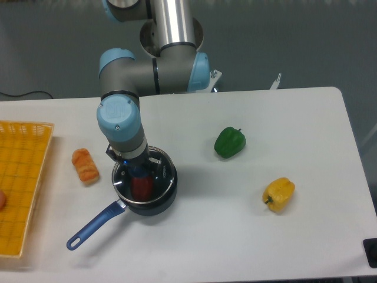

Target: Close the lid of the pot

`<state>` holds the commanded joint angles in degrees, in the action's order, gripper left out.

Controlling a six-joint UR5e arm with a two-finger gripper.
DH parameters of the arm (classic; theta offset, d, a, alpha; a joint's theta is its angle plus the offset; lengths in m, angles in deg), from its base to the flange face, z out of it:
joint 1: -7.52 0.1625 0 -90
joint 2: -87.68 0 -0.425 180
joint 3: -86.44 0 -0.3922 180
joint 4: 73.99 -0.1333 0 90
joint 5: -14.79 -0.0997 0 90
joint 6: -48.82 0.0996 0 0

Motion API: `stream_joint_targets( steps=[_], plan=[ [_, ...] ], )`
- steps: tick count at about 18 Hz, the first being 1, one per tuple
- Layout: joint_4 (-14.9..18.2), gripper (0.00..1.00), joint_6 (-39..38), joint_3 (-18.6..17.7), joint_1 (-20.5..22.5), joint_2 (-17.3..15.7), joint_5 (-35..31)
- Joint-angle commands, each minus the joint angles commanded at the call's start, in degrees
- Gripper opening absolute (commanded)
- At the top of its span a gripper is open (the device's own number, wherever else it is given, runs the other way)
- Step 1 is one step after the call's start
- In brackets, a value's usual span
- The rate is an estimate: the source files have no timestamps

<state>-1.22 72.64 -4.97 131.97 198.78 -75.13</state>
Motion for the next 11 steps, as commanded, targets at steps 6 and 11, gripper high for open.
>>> stream_joint_targets(
  steps=[6,11],
  plan=[
    [-0.88,0.57,-0.27,0.00,-0.18,0.26,-0.18],
    [-0.88,0.58,-0.18,-0.18,-0.18,0.35,-0.18]
  ],
)
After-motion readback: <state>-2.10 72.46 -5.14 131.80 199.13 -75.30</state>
